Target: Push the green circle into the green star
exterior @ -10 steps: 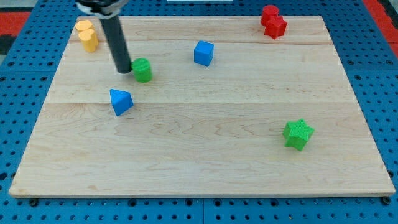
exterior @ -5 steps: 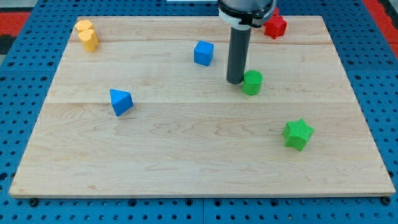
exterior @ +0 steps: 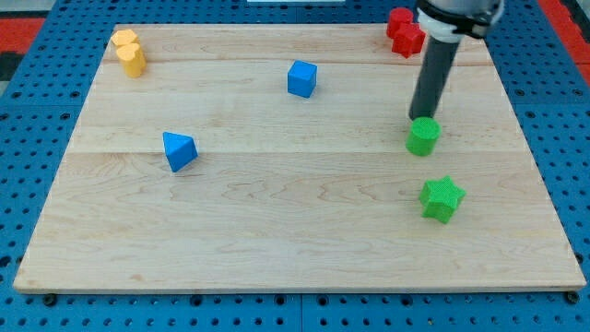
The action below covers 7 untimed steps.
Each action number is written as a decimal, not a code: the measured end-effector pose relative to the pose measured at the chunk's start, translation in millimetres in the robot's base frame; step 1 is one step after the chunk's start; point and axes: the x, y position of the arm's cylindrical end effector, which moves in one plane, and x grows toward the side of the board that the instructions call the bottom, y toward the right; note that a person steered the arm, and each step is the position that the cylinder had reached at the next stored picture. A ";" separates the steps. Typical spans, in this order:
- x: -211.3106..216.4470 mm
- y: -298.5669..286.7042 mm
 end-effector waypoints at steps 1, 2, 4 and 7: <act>26.4 -0.9; 37.8 -1.4; 76.1 -1.4; 77.8 -1.4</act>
